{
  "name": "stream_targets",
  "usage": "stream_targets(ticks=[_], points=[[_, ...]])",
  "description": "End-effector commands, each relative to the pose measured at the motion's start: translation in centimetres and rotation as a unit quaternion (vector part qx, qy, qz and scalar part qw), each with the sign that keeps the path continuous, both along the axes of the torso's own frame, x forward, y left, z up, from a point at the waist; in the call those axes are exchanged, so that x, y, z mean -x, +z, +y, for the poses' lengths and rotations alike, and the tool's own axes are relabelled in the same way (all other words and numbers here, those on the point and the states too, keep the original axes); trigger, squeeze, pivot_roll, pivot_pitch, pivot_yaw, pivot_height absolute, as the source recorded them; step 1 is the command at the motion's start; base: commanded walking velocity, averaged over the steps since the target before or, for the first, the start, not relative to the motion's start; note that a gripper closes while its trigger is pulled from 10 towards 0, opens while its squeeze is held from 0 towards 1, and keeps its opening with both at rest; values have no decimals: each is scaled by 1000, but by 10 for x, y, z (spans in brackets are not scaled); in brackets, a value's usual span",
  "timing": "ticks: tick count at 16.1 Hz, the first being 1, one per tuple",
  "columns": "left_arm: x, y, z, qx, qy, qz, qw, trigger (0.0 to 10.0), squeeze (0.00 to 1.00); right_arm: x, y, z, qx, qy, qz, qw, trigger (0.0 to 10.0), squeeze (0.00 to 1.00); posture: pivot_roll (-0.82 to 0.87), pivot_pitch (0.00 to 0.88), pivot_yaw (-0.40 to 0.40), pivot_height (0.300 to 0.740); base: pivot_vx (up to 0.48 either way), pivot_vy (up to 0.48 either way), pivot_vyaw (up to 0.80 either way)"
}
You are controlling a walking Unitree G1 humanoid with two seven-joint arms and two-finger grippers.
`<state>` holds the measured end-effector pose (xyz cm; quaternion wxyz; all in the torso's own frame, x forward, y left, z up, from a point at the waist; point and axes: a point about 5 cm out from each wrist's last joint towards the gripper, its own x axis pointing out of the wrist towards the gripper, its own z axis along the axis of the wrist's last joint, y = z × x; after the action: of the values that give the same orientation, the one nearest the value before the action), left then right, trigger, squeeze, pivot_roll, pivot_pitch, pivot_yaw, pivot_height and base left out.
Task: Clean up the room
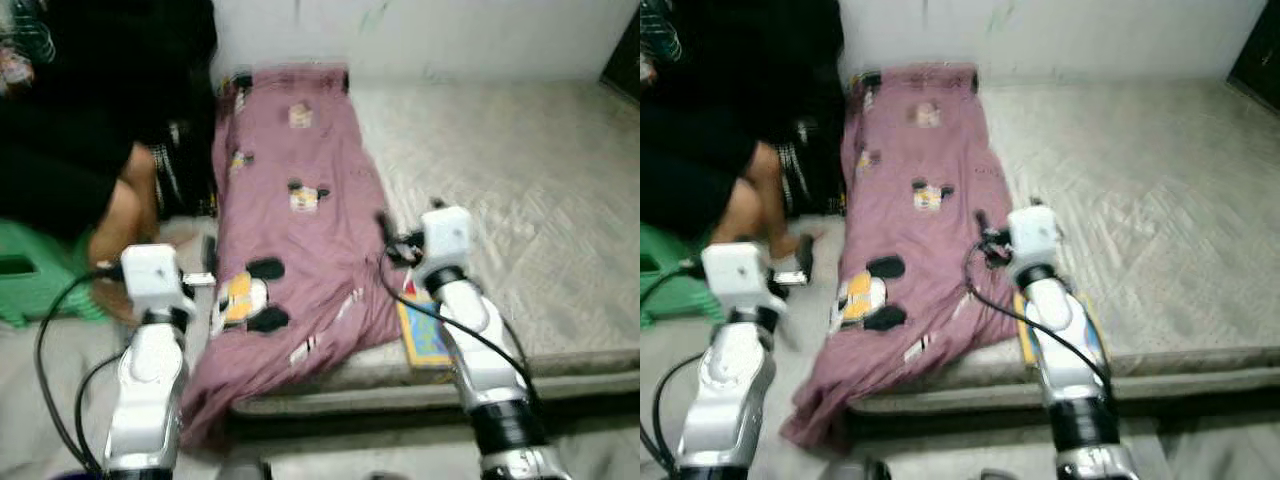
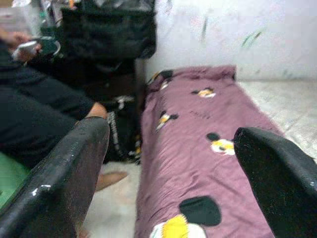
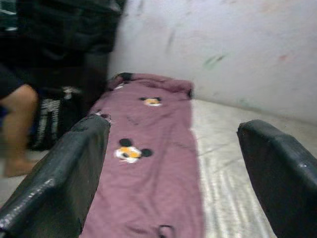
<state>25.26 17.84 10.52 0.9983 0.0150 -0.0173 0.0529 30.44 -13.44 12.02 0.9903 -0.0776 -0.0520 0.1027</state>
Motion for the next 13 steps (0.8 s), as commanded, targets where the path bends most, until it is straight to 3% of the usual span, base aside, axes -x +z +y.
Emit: stream_targets(ticks=[1,5,8,13], points=[[-3,1,-3,-6,-2,-1,1000,10000,0,-2,0,-6,0,-9,-2,1000,10000,0,-14,0,9,740,0,0,0],[-15,2,-14,-6,-29,-3,1000,10000,0,-8,4,-9,-7,-35,-13,999,10000,0,-32,0,62,740,0,0,0],[-22,6,-12,-12,-34,-8,999,10000,0,-8,2,-3,-11,-28,-14,999,10000,0,-32,0,70,740,0,0,0],[-3,-1,-3,3,37,-10,999,10000,0,-19,2,20,-4,52,0,999,10000,0,74,0,-72,740,0,0,0]])
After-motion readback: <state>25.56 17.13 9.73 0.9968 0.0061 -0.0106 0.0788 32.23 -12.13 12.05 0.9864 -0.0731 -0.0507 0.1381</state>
